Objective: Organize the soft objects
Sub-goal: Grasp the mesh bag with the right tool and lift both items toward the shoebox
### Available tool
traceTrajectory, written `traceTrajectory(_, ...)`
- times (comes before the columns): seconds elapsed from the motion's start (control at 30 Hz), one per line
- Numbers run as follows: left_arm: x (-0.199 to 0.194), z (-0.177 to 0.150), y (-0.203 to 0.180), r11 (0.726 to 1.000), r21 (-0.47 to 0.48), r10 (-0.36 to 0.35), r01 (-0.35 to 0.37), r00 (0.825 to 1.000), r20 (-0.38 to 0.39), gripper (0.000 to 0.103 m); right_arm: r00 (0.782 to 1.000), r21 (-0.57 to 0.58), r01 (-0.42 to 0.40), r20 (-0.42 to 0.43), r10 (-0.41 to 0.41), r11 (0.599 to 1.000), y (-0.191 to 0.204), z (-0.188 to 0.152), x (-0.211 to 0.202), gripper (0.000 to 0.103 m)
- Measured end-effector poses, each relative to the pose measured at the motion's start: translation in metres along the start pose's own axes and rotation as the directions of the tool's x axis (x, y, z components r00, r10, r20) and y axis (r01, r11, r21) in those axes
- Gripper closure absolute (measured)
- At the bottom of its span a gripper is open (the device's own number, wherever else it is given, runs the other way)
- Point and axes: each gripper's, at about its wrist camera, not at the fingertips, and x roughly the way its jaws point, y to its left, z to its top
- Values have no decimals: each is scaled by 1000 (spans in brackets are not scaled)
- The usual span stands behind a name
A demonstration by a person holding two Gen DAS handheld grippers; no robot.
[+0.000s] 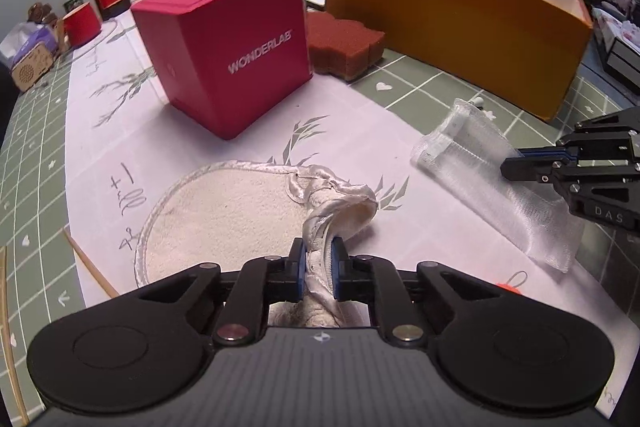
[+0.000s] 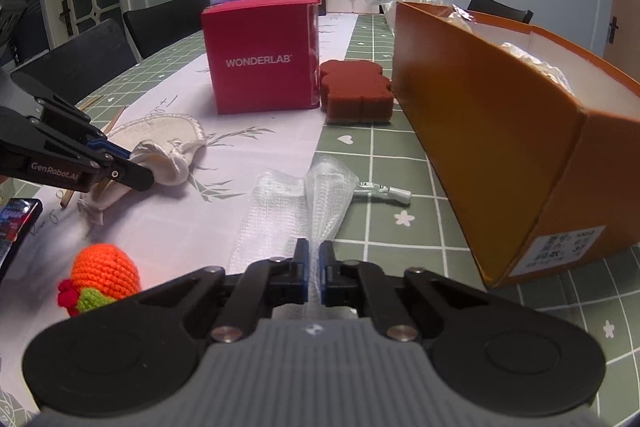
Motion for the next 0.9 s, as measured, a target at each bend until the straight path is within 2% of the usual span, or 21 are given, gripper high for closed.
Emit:
traceTrajectory(0.47, -50, 20, 10, 998, -66, -5, 15, 990, 144, 90, 995, 22, -43, 92, 41, 999, -25, 13, -44, 103)
traceTrajectory(0.63, -60, 35, 2, 1000, -30, -1, 6, 988, 154, 90, 991, 12, -52, 124, 50, 999, -38, 21, -64, 103)
traceTrajectory(0.9, -71, 70, -28, 999, 17, -46, 44, 980, 193, 90, 979, 10, -67, 192, 64, 998, -57, 35, -102, 103)
